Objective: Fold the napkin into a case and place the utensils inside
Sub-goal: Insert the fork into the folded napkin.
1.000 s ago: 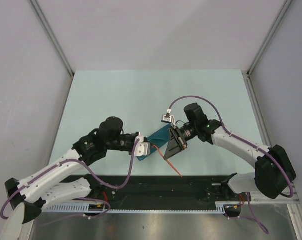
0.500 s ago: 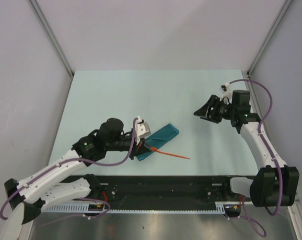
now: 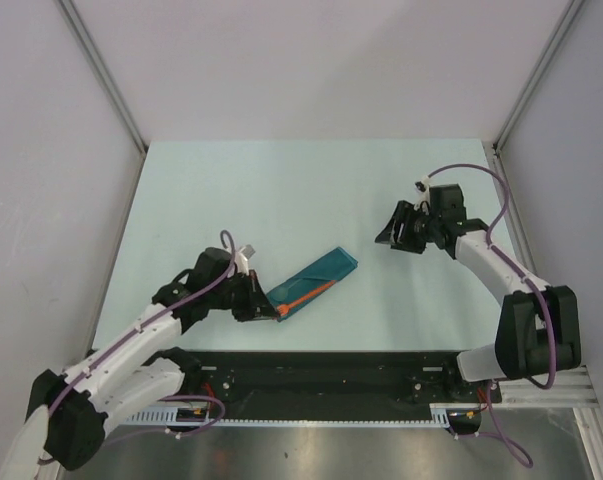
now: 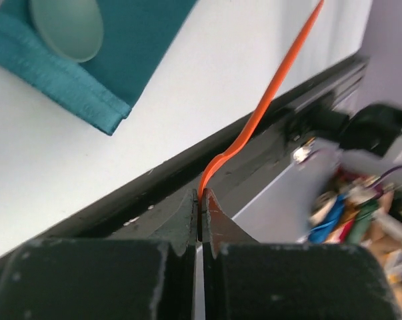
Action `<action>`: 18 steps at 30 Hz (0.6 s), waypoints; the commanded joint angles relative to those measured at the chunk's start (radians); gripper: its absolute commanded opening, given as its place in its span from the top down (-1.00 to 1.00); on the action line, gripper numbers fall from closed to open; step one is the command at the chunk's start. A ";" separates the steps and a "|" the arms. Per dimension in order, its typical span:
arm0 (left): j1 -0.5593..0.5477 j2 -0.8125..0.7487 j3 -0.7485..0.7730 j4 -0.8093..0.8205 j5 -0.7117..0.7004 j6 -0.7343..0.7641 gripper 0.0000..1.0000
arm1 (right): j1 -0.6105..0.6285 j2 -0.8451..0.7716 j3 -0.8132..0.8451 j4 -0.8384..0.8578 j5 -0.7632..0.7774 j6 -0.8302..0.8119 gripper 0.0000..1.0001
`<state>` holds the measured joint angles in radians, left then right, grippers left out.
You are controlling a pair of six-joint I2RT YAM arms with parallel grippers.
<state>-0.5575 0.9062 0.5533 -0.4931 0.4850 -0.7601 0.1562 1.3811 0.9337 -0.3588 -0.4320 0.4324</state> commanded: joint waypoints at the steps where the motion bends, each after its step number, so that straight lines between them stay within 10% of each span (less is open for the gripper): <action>1: 0.068 -0.067 -0.105 0.025 0.052 -0.278 0.99 | 0.046 0.056 0.007 0.066 0.042 -0.018 -0.15; 18: 0.168 0.013 -0.181 0.194 0.078 -0.504 0.99 | 0.066 0.145 0.008 0.075 0.088 -0.083 -0.18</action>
<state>-0.3996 0.8921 0.3721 -0.3759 0.5209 -1.1797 0.2230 1.5162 0.9325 -0.3130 -0.3672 0.3855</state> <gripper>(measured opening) 0.010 0.585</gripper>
